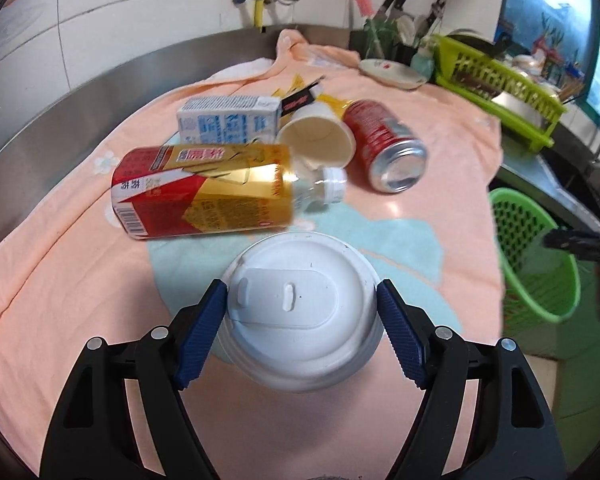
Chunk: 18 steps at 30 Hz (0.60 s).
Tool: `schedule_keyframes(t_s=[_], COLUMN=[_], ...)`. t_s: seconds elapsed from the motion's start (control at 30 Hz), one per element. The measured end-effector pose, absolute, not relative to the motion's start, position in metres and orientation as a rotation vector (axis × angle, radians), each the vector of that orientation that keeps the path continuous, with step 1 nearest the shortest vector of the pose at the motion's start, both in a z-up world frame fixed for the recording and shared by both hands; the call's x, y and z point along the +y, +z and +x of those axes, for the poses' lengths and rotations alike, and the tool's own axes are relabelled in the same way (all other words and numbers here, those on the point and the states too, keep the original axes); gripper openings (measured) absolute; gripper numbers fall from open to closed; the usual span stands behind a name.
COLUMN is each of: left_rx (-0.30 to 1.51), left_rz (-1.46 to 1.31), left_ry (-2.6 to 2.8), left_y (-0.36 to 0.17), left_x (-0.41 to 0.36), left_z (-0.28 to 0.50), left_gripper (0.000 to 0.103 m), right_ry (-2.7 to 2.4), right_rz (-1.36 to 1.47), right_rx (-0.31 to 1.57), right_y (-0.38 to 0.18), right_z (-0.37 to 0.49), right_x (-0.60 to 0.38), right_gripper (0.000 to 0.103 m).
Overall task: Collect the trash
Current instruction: 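Drop the plastic cup into the green basket with the right gripper while the left gripper grasps the white lid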
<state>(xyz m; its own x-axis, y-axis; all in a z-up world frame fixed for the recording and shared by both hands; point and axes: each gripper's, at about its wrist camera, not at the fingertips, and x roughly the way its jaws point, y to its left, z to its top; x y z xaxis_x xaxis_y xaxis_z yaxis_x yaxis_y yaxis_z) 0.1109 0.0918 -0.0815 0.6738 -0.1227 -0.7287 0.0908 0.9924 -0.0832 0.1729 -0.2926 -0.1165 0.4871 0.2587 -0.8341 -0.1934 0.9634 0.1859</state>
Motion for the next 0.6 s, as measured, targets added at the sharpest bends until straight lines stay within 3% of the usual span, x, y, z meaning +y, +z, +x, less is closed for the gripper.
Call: schedule_keyframes(t_s=[0.2, 0.6], left_rx=[0.791, 0.765], left_rz=[-0.029, 0.038], left_ry=[-0.188, -0.415], left_y=[-0.064, -0.044], left_x=[0.064, -0.049], left_z=[0.106, 0.122], left_gripper=[0.075, 0.075], right_ry=[0.234, 0.232], right_rz=[0.132, 0.191], right_rx=[1.045, 0.944], right_y=[-0.132, -0.102], right_z=[0.179, 0.146], right_x=[-0.308, -0.338], right_gripper=[0.065, 0.072])
